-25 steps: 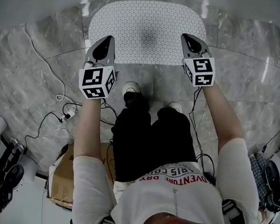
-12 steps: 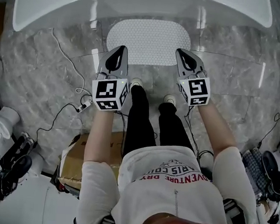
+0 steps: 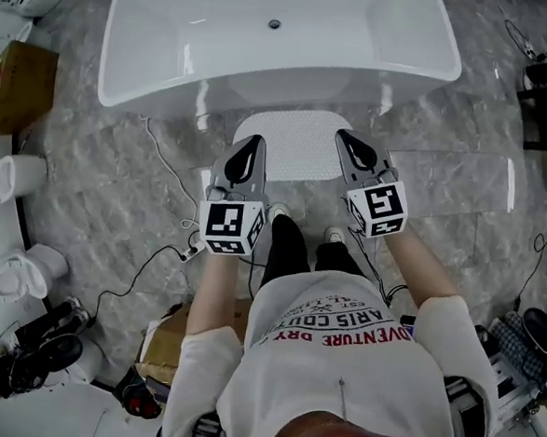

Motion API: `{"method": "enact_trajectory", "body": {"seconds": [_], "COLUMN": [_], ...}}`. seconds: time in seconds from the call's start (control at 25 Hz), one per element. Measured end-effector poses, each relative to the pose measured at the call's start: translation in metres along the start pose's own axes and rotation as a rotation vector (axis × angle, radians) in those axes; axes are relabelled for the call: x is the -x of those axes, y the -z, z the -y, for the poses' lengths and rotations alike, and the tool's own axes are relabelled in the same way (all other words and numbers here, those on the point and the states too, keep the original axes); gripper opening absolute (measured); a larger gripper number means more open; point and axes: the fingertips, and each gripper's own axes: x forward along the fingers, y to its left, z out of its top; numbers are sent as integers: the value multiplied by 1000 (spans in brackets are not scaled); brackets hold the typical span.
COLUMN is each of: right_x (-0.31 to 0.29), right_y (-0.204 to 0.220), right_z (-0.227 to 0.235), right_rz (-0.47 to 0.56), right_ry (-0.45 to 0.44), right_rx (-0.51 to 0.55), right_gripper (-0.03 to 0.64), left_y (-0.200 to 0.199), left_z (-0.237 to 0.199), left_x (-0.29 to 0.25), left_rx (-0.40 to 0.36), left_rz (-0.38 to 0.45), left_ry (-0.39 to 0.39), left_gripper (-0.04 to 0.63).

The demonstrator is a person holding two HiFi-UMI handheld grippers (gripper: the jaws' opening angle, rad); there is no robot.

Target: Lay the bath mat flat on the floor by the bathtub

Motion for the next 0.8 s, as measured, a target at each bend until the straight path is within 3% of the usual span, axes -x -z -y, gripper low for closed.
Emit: {"method": "enact_trajectory", "body": {"seconds": [0.24,0.48,0.68,0.8], "right_x": [57,97,116,121], "right_y": [-87,-140,-160,-165], "right_z": [-14,-18,-18,-17], "right_rz": [81,204,262,277], "right_ry": [-38,-16,-36,-38], "right_rx": [14,72,104,131], "right_gripper": [9,8,8,8], "left_y": [-93,-136,-164,-172], "left_z": [21,46,51,48], "left_x": [53,79,94,95], "left_rx": [-89,-164,-140,-124], "left_rz": [154,180,285,304], "left_ry": [12,72,72,64], "left_gripper": [11,12,11,11]}}
